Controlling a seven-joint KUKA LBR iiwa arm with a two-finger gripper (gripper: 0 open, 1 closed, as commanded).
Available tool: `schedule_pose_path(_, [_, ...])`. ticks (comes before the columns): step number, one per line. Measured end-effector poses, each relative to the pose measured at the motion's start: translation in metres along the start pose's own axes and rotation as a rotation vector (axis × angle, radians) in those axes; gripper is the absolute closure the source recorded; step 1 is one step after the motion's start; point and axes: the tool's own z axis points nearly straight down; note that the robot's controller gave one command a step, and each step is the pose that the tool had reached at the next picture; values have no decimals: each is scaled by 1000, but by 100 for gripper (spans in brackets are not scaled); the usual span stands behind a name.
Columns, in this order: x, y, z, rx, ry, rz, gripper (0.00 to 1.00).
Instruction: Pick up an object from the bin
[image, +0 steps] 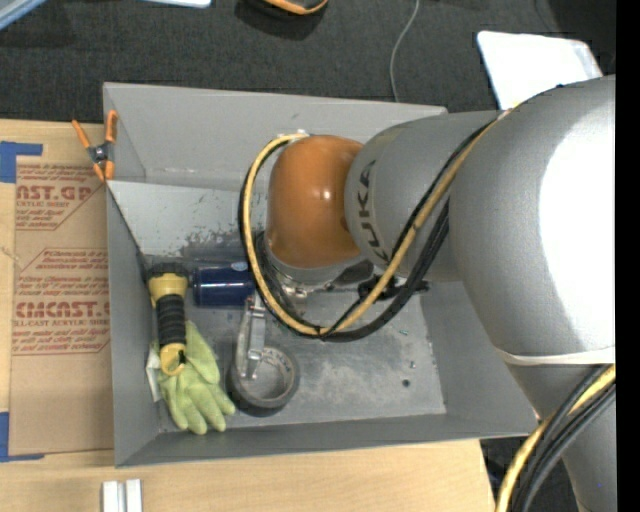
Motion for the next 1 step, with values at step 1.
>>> schedule_pose_path(1, [12,-30,5,-2,-5,48,0])
